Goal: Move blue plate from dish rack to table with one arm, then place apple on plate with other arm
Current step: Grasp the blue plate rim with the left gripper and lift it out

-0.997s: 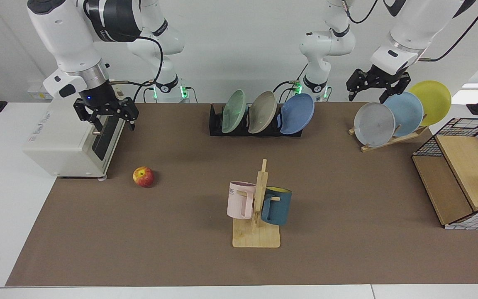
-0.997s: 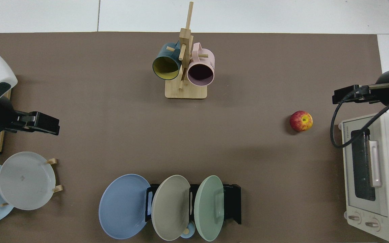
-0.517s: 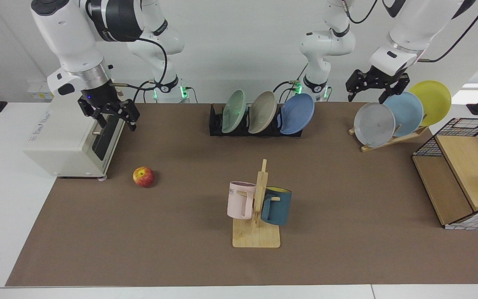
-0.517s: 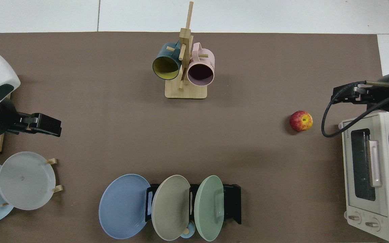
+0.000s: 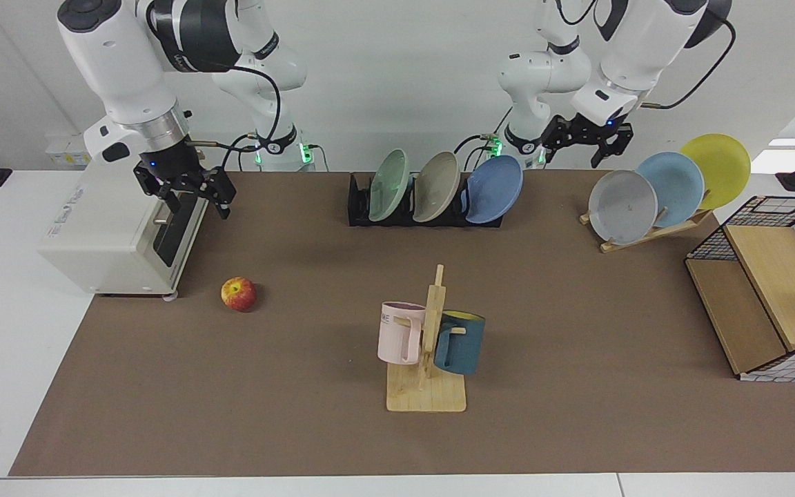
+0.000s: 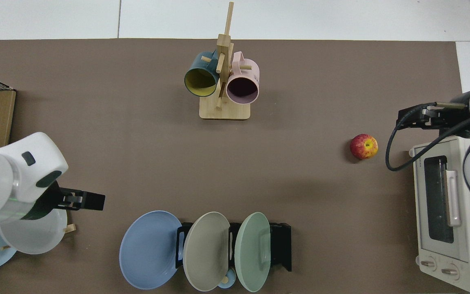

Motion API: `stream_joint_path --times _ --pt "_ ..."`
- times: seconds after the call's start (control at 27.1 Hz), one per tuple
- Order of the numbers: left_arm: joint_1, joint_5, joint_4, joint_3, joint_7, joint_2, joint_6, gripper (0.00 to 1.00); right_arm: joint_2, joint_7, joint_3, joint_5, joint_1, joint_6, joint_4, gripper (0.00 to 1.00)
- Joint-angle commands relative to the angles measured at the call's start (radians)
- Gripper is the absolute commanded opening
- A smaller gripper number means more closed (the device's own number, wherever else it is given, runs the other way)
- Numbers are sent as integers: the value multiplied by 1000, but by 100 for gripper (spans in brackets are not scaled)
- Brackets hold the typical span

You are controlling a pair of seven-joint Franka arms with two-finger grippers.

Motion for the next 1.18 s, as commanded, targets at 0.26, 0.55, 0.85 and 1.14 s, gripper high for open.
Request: stream_joint_path --times 0.26,0.55,0.85,1.14 --pt "-11 -39 -381 -72 3 -126 221 100 7 -21 4 5 -2 220 -232 100" --pt "-12 -93 -475 -108 3 -149 242 99 56 -33 4 -11 8 318 -275 100" --pt "-14 -131 -498 -128 3 -141 279 61 90 -12 4 -27 5 405 -340 100" --pt "-14 -131 -491 -137 -3 -141 238 19 148 -24 4 -27 -2 465 -363 100"
